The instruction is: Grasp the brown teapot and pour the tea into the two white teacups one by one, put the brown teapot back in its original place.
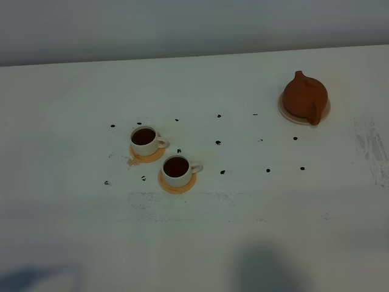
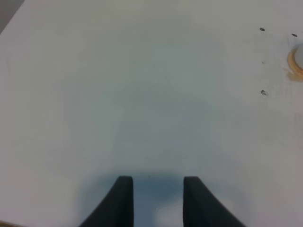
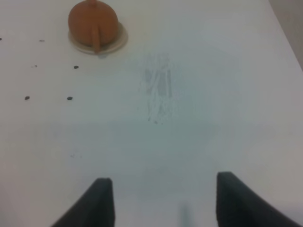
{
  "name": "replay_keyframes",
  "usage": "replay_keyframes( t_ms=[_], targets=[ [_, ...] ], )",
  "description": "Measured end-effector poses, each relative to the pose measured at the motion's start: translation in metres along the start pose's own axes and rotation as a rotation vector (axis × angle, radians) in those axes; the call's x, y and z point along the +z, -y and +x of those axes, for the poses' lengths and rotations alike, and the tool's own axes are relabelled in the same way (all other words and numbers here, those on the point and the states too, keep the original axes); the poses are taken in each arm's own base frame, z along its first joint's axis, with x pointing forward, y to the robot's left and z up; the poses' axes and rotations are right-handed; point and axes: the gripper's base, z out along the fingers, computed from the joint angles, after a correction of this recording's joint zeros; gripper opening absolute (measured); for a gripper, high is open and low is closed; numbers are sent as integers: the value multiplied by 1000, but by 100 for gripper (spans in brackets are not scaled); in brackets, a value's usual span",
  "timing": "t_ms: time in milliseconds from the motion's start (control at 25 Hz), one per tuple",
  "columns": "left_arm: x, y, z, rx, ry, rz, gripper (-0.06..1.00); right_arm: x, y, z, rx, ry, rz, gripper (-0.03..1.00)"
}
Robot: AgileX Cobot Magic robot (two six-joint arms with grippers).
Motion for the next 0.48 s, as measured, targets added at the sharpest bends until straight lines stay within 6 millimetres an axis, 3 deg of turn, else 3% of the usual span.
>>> replay_keyframes(
  t_ms=[480],
  targets=[
    [0, 0, 0, 0, 0, 0, 25, 0, 0, 0, 0, 0, 0, 47]
  ],
)
